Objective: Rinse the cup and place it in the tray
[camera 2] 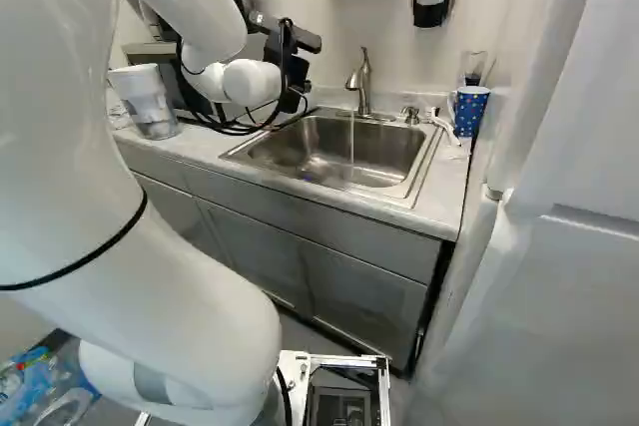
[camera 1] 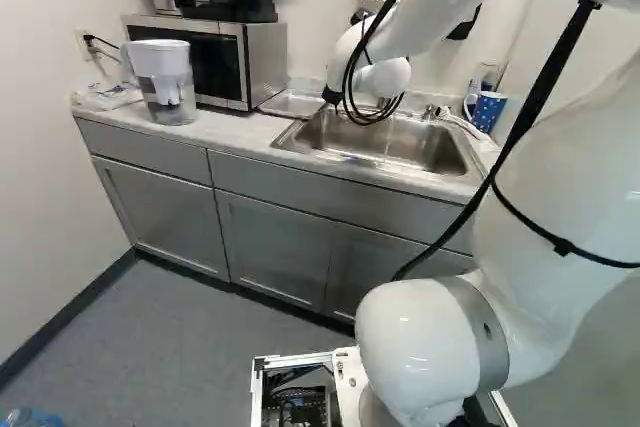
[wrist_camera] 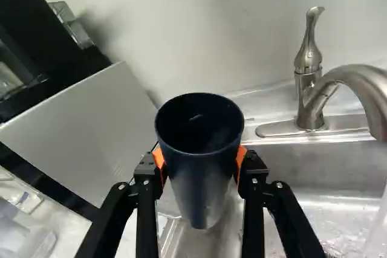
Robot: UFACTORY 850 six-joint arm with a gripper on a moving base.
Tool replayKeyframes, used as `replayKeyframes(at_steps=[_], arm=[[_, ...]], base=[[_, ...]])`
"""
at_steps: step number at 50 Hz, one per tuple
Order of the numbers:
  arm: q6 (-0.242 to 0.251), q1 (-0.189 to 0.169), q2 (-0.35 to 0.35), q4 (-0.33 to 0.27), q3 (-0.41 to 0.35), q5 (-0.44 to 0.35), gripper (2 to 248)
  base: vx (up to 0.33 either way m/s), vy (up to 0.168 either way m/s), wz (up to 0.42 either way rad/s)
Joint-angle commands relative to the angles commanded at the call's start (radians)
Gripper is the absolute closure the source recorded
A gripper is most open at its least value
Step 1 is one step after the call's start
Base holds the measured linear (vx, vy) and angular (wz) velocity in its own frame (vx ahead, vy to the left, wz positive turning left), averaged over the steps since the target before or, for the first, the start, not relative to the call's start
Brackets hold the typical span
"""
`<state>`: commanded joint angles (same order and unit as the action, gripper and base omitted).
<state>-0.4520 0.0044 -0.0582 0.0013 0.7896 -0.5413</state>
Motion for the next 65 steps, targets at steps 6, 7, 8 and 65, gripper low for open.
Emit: replayKeyframes(at_steps=[6,7,8,65], arm=[[-0.065,0.000,0.000,0.000,0.000,0.000,125],[-0.074,0.000,0.000,0.000,0.000,0.000,125],[-0.084,0.000,0.000,0.000,0.000,0.000,125],[-0.683,0.000,0.000,0.000,0.000,0.000,125]], base=[[0.000,0.000,0.000],[0.000,0.000,0.000],[0.000,0.000,0.000],[0.000,0.000,0.000]])
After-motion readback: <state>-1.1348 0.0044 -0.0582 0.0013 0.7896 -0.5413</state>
